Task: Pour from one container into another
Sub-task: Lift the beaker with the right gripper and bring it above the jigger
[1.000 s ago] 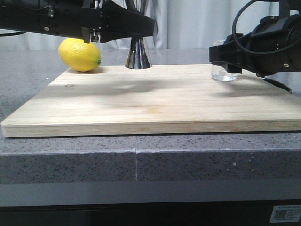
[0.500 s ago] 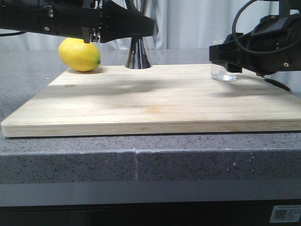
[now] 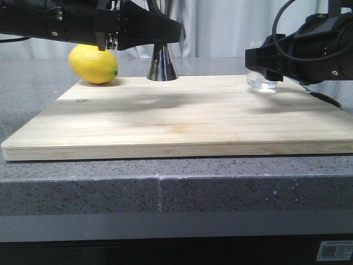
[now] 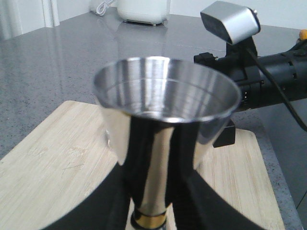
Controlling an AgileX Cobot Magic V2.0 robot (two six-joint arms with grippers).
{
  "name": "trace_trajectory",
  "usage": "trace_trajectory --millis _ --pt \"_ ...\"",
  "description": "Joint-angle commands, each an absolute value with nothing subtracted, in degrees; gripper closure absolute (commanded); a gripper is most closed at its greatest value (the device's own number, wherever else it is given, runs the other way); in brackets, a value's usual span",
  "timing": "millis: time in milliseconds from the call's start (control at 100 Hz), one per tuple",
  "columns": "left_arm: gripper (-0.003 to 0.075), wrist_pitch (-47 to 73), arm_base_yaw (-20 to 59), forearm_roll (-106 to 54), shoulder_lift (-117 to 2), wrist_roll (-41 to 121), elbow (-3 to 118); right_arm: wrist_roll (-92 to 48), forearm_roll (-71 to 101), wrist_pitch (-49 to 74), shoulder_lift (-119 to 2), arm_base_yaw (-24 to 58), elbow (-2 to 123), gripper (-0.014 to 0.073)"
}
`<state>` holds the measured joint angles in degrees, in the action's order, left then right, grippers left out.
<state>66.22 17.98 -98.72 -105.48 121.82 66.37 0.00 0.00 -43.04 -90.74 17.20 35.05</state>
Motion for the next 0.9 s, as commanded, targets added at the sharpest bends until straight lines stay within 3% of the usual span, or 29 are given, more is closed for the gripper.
trace_trajectory --millis 0,890 --pt "0.0554 72.42 18.55 -102.54 -102.52 121.31 67.97 -0.39 -0.9 -48.78 -88.49 17.25 36.77 0.0336" --pt "0.0554 72.34 18.55 -101.93 -102.52 121.31 67.97 -0.39 -10.21 -22.63 -76.87 17.25 49.77 0.0336"
